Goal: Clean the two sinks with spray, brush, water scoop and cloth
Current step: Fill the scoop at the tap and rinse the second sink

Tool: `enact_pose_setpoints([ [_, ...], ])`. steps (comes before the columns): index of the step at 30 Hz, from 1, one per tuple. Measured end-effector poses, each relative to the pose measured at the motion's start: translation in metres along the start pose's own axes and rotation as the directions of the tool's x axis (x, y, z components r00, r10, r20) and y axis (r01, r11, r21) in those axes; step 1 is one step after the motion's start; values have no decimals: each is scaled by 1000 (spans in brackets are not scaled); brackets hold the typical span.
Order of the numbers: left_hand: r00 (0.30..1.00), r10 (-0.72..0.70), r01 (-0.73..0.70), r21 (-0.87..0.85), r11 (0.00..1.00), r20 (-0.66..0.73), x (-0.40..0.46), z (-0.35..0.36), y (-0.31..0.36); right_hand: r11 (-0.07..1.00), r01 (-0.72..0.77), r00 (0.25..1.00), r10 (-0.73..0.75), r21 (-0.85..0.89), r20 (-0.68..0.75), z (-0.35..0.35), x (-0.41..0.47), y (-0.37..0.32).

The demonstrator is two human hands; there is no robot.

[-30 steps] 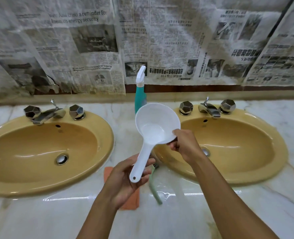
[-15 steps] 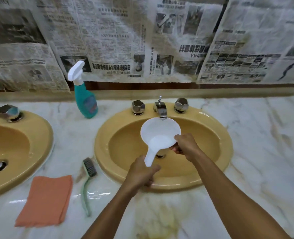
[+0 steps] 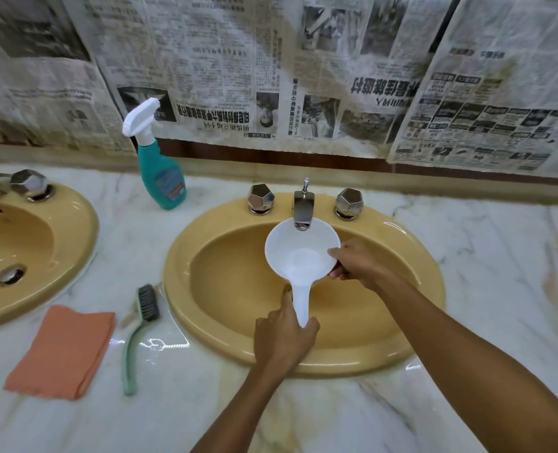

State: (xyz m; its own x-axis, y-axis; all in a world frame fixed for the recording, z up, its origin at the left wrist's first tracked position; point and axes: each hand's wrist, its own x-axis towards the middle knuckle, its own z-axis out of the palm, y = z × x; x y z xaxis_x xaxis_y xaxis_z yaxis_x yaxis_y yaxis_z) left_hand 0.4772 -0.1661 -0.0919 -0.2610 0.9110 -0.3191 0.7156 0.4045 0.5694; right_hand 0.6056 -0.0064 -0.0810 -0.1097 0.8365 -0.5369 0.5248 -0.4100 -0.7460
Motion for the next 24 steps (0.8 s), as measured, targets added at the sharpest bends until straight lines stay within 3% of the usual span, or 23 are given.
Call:
enact_pose_setpoints([
  [7, 999, 8, -10, 44, 999, 51, 3, 6, 6, 999, 52, 999, -52, -13, 2, 1, 8, 8],
  [12, 1000, 1, -1, 70, 998, -3, 4, 14, 5, 995, 45, 999, -42, -87, 31, -7, 13, 12],
  [15, 999, 27, -25, 84, 996, -21, 3, 16, 4, 967, 63, 965, -122, -245, -234, -20, 17, 3],
  [17, 999, 33, -31, 90, 995, -25, 3, 16, 3, 933, 70, 863, -234, -352, -448, -30, 21, -13],
  [19, 999, 25, -23, 93, 995, -22, 4, 17, 3, 922, 83, 811, -284, -379, -512, -41, 26, -33],
  [21, 1000, 16, -15, 100, 995, -11, 5, 16, 4, 905, 61, 833, -279, -421, -478, -47, 38, -52],
  [24, 1000, -6, 4, 109, 994, 18, 7, 14, 7, 824, 61, 931, -251, -563, -267, -48, 54, -70],
])
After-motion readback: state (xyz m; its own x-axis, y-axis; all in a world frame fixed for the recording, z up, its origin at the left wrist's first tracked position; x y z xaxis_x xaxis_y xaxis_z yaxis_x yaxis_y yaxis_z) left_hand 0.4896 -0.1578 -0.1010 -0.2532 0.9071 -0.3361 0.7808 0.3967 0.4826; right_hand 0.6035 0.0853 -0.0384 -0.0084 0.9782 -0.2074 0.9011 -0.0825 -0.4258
